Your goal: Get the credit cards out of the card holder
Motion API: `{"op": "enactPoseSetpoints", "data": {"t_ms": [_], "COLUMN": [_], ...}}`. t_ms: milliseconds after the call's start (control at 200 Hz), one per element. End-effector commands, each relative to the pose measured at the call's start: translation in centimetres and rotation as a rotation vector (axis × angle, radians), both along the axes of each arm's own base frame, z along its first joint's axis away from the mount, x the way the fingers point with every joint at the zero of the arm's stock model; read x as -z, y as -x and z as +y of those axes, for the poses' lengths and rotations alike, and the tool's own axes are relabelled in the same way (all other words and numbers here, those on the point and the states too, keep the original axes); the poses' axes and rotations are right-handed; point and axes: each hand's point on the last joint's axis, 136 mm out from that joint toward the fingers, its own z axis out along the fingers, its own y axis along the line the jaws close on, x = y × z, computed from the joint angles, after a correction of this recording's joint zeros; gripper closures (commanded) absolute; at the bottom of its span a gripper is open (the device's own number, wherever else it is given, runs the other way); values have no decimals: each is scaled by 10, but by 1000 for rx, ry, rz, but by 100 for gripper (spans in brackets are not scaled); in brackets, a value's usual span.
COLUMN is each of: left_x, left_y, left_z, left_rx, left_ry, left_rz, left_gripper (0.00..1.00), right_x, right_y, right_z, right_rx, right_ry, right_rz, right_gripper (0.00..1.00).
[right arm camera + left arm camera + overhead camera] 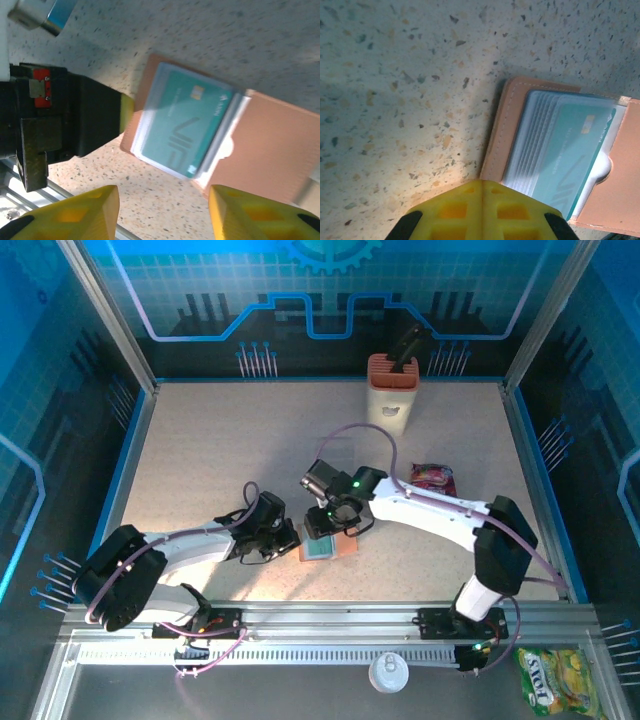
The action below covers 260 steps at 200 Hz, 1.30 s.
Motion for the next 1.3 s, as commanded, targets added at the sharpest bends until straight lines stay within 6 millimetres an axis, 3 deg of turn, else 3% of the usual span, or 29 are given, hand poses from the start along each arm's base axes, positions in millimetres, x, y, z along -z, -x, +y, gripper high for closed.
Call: {"op": "enactPoseSetpoints", "data": {"t_ms": [0,145,365,540,780,1296], "left_x": [-3,-2,-1,0,2,3], "left_y": [2,3,3,3,4,3], "left_z": [2,3,4,4,5,5], "left_rx": [11,10,11,8,9,5], "left_ry": [-23,-28,-34,-35,-39,-38], "left_rz": [3,5,4,3,9,6], "left_gripper": [100,100,100,100,100,100], "right_x": [14,36,51,62,74,100], "right_y": [7,0,-12,-16,-21,-13], "right_z": [12,-11,-54,-75,-91,-94], "right_rx": [8,82,159,187,203,214], "right_ry": [2,109,187,205,261,307], "right_rz": [65,72,66,80,89,150], "right_gripper": [46,41,36,30,24,18]}}
